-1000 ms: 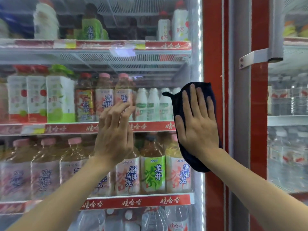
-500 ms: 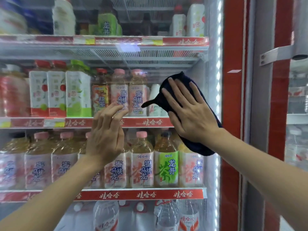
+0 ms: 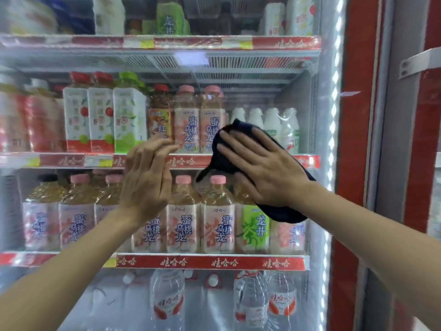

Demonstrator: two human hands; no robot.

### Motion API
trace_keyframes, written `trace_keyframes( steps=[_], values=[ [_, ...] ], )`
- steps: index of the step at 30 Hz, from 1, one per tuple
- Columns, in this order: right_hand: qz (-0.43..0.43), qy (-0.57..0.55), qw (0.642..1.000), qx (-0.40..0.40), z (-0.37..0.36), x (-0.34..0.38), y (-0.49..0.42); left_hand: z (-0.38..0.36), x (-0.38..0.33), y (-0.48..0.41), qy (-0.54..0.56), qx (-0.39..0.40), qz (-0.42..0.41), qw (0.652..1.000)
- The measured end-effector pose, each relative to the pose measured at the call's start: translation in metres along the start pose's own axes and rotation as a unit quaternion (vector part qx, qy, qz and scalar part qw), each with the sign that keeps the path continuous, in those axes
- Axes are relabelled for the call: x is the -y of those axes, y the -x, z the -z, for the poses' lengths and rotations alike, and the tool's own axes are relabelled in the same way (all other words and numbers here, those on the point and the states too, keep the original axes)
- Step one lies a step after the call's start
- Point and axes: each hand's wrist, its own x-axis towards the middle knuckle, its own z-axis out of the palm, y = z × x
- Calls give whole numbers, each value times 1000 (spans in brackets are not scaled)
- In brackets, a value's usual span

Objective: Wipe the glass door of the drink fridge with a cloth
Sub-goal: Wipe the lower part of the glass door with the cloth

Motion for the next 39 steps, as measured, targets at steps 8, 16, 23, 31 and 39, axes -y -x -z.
trace_keyframes(
  steps=[8, 16, 23, 31, 39],
  values=[
    [-176, -24, 982, -56, -17, 61, -16, -7, 9, 8, -4, -20, -13, 1000],
    [80, -21, 995, 47, -18, 85, -7, 19, 35, 15, -16, 9, 2, 1000],
    [-85, -9, 996, -38, -8, 64, -60, 11, 56, 22, -7, -3, -11, 1000],
    [-51, -42, 998, 7, -30, 165, -33, 32, 62, 26, 66, -50, 8, 997],
    [-24, -2, 1000, 18, 0, 86, -103, 41, 107, 44, 10, 6, -28, 1000]
  ],
)
